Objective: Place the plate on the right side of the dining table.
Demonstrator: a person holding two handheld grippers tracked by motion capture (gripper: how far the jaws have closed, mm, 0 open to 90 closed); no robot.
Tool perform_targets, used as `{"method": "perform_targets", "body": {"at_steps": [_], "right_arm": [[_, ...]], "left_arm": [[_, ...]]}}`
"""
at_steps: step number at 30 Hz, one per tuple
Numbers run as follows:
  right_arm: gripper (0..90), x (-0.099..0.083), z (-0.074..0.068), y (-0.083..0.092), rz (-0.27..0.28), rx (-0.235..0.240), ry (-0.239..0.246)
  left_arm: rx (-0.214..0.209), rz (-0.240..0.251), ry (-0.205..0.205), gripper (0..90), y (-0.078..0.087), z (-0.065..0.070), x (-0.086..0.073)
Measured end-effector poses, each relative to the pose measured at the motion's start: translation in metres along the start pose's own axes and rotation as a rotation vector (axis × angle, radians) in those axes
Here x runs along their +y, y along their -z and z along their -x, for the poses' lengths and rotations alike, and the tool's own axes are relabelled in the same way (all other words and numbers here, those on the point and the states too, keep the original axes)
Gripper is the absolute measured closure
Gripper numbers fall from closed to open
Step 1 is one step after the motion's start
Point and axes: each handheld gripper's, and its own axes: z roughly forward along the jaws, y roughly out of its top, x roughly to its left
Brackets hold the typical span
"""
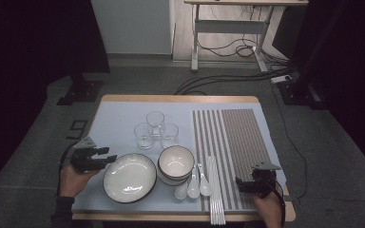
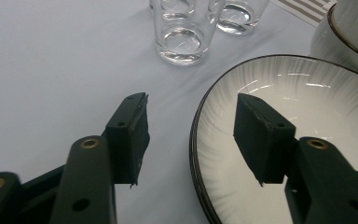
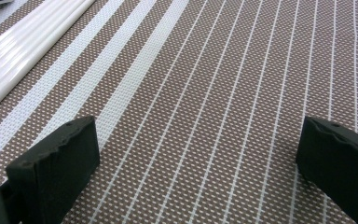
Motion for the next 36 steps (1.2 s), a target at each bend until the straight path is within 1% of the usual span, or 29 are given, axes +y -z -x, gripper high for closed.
{"method": "perform_targets", "body": {"at_steps": [4, 8, 12, 13, 14, 15, 17, 19, 24, 29, 33, 36], "right_arm": [[0.0, 0.000, 0.000, 0.000, 0.000, 0.000, 0.000], [0.0, 0.000, 0.000, 0.000, 0.000, 0.000, 0.000], [0.0, 0.000, 0.000, 0.000, 0.000, 0.000, 0.000], [0.0, 0.000, 0.000, 0.000, 0.000, 0.000, 0.000], [0.0, 0.000, 0.000, 0.000, 0.000, 0.000, 0.000], [0.0, 0.000, 0.000, 0.000, 0.000, 0.000, 0.000], [0.0, 0.000, 0.000, 0.000, 0.000, 0.000, 0.000], [0.0, 0.000, 0.000, 0.000, 0.000, 0.000, 0.000], [0.0, 0.000, 0.000, 0.000, 0.000, 0.000, 0.000], [0.0, 0.000, 0.000, 0.000, 0.000, 0.000, 0.000], [0.0, 0.000, 0.000, 0.000, 0.000, 0.000, 0.000], [0.0, 0.000, 0.000, 0.000, 0.001, -0.001, -0.001]], "left_arm": [[-0.017, -0.011, -0.010, 52.9, -0.006, 0.001, 0.005], [-0.030, -0.022, -0.024, 57.3, -0.012, 0.002, 0.010], [-0.035, -0.031, -0.030, 61.5, -0.017, 0.003, 0.011], [-0.039, -0.044, -0.037, 63.1, -0.021, 0.003, 0.012], [-0.039, -0.044, -0.037, 64.5, -0.021, 0.003, 0.012], [-0.039, -0.054, -0.042, 67.0, -0.024, 0.003, 0.012], [-0.039, -0.054, -0.041, 70.2, -0.026, 0.004, 0.012], [-0.040, -0.061, -0.049, 73.4, -0.029, 0.004, 0.012], [-0.039, -0.072, -0.053, 78.0, -0.033, 0.004, 0.012], [-0.040, -0.082, -0.058, 80.5, -0.035, 0.004, 0.012], [-0.032, -0.096, -0.067, 83.4, -0.038, 0.005, 0.011], [-0.035, -0.091, -0.064, 84.9, -0.039, 0.005, 0.011]]}}
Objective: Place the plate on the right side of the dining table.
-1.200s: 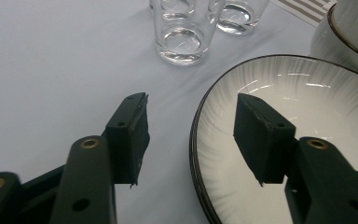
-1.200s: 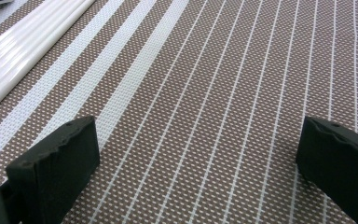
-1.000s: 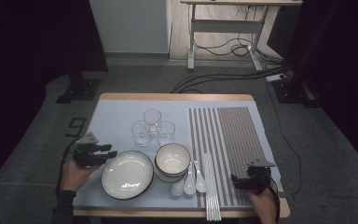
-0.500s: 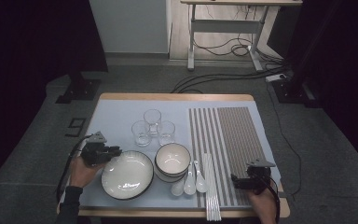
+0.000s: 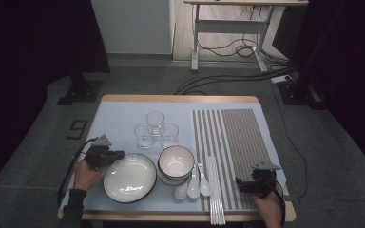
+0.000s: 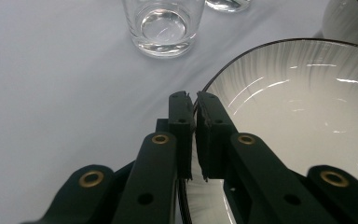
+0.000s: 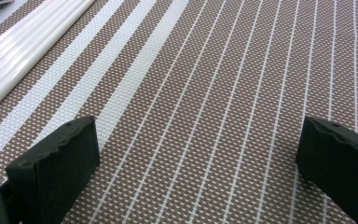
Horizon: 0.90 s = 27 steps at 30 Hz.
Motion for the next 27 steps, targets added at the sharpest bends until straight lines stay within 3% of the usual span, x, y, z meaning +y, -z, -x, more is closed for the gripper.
{"method": "perform_targets", "body": {"at_steps": [8, 9, 11, 12, 13, 18, 22, 27], "right_arm": [[0.0, 0.000, 0.000, 0.000, -0.001, 0.001, 0.001], [0.0, 0.000, 0.000, 0.000, -0.001, 0.001, 0.001], [0.0, 0.000, 0.000, 0.000, -0.001, 0.001, 0.001], [0.0, 0.000, 0.000, 0.000, -0.001, 0.001, 0.001], [0.0, 0.000, 0.000, 0.000, -0.001, 0.001, 0.001], [0.0, 0.000, 0.000, 0.000, 0.000, 0.000, 0.000], [0.0, 0.000, 0.000, 0.000, -0.002, 0.001, 0.001], [0.0, 0.000, 0.000, 0.000, 0.000, 0.000, 0.000]], "left_arm": [[0.015, 0.021, -0.013, 88.7, 0.004, 0.001, -0.001], [-0.022, 0.000, -0.016, 90.0, 0.005, 0.001, -0.001], [-0.030, -0.056, -0.058, 90.0, 0.000, 0.005, -0.002], [-0.030, -0.056, -0.058, 90.0, 0.000, 0.005, -0.002], [-0.052, -0.087, -0.098, 90.0, -0.007, 0.011, -0.005], [-0.028, -0.076, -0.108, 90.0, -0.005, 0.012, -0.005], [-0.012, 0.007, -0.066, 89.0, 0.007, 0.004, -0.004], [0.000, 0.025, -0.040, 77.2, 0.009, 0.000, -0.003]]}}
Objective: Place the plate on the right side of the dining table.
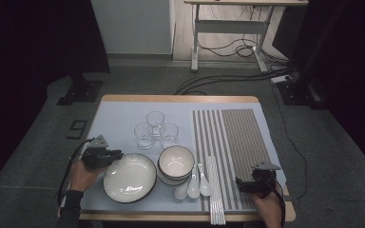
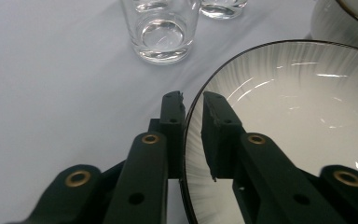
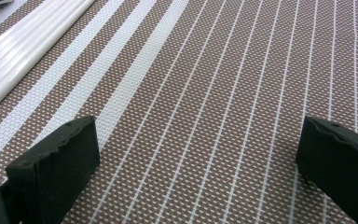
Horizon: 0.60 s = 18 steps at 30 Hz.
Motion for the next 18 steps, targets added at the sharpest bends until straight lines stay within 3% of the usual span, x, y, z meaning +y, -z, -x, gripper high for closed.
{"method": "perform_targets", "body": {"at_steps": [4, 7, 18], "right_arm": [[0.0, 0.0000, 0.0001, 0.0000, -0.001, 0.000, 0.001], [0.0, 0.0000, 0.0001, 0.0001, -0.001, 0.001, 0.001], [0.0, 0.0000, 0.0001, 0.0001, -0.001, 0.000, 0.001]], "left_arm": [[0.004, -0.022, 0.001, 76.7, -0.0061, -0.0008, 0.0003], [-0.003, -0.030, -0.001, 81.4, -0.0082, -0.0011, 0.0004], [-0.015, -0.024, -0.001, 86.2, -0.0062, -0.0011, -0.0024]]}}
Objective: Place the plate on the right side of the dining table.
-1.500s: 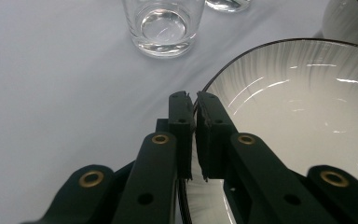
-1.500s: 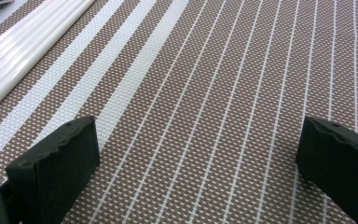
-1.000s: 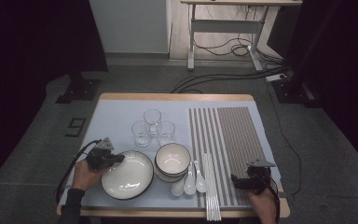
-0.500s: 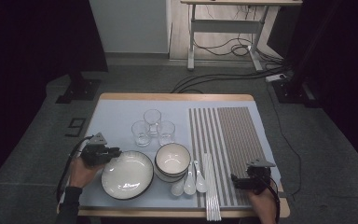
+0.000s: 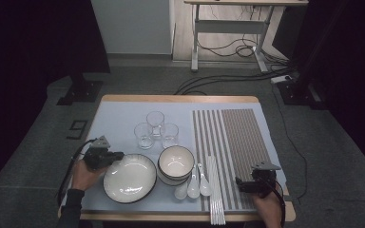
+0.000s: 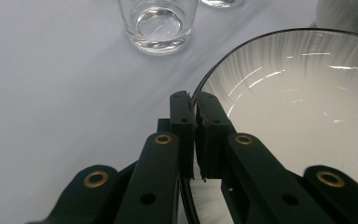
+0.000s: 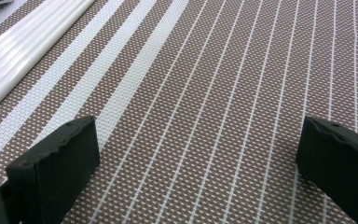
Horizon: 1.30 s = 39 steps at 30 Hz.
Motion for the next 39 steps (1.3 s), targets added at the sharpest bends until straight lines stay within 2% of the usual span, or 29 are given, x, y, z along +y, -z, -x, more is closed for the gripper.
{"method": "perform_targets", "body": {"at_steps": [5, 12, 17, 22, 32, 39], "right_arm": [[0.0, 0.000, 0.000, 0.000, 0.000, 0.000, 0.000], [0.0, 0.000, 0.000, 0.000, 0.001, -0.001, 0.000], [0.0, 0.000, 0.000, 0.000, 0.000, 0.000, 0.000], [0.0, 0.000, 0.000, 0.000, 0.000, 0.000, 0.000], [0.0, 0.000, 0.000, 0.000, 0.001, -0.001, -0.001], [0.0, 0.000, 0.000, 0.000, 0.002, -0.001, 0.000]], "left_arm": [[-0.012, -0.013, -0.006, 86.6, 0.002, 0.000, -0.002], [-0.028, -0.007, 0.003, 86.4, 0.005, 0.000, -0.007], [-0.057, -0.020, 0.004, 85.9, 0.007, -0.001, -0.010], [-0.093, -0.033, -0.017, 85.2, 0.002, 0.002, -0.008], [-0.115, -0.050, -0.058, 84.1, 0.001, 0.008, -0.008], [-0.141, -0.051, -0.063, 83.3, 0.003, 0.014, -0.014]]}}
